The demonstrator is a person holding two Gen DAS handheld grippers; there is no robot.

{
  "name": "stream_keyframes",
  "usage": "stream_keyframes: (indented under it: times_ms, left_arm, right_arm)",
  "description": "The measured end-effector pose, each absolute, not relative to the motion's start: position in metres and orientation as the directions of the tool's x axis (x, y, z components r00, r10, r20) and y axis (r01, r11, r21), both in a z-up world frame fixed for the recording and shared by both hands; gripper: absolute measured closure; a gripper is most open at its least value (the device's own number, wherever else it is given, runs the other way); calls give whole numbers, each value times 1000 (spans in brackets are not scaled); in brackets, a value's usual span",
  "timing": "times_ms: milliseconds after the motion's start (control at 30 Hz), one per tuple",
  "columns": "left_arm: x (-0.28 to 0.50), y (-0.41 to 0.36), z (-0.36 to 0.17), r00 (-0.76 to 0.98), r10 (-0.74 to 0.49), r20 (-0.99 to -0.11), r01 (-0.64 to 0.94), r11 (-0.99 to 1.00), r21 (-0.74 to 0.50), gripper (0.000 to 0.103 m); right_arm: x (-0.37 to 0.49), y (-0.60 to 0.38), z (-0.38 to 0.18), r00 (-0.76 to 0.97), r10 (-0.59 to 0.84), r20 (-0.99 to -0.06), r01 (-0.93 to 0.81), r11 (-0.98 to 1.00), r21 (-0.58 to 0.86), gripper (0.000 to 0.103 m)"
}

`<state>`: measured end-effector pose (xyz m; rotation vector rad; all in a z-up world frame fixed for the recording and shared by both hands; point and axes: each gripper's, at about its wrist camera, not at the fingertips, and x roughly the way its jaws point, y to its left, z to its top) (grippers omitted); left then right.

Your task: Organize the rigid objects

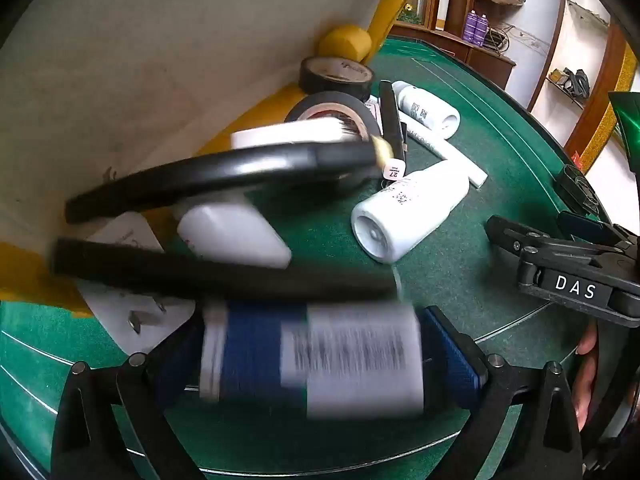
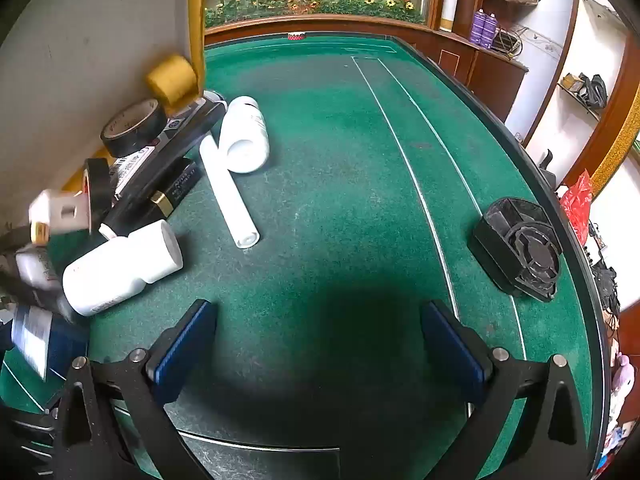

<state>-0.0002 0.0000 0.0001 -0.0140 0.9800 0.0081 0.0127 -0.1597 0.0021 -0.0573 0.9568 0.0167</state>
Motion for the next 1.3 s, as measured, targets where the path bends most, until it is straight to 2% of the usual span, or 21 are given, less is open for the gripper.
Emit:
stream_keyframes:
  times_ms: [1300]
  left_arm:
    - [-1,-1,-2,549,1,-836,-15,1000,-9,0]
  right_arm:
    - [13,-160,1,575,-11,-818,-41,998,-42,0]
